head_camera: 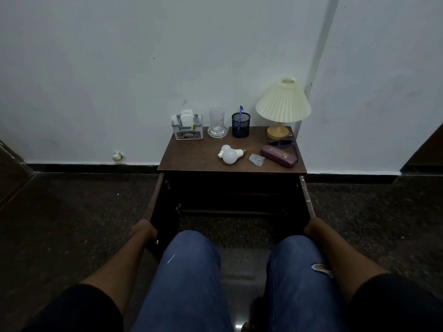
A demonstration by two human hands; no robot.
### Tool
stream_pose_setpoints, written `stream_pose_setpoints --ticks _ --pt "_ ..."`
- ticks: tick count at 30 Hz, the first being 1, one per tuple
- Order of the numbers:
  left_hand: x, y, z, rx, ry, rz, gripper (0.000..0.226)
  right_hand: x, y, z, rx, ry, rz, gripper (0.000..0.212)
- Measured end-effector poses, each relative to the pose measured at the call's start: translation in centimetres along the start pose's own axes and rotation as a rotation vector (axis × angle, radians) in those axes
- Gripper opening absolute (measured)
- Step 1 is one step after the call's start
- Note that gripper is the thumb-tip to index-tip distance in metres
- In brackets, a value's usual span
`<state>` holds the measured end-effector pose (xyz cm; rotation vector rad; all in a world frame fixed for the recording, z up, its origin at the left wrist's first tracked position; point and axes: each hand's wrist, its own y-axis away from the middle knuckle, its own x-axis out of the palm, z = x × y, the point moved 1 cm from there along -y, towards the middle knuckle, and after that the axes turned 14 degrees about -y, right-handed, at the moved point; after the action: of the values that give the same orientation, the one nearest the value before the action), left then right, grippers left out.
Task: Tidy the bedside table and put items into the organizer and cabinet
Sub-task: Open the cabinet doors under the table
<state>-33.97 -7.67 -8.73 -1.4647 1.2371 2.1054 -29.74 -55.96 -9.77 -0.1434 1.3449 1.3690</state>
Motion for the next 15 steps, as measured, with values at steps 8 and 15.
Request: stream_pose_setpoints --ticks 8,15 --pt "-1.8 1.2 -2.1 -0.012 0.144 -0.106 0.053 -0.5 1.0 0.9 0.125 -0.224 -0.260 0.066" --pt "-3.0 2.8 -4.9 0.032 0.177 -0.224 0.058 -1.2 2.2 3.2 -0.191 -0.081 -0.448 0.056"
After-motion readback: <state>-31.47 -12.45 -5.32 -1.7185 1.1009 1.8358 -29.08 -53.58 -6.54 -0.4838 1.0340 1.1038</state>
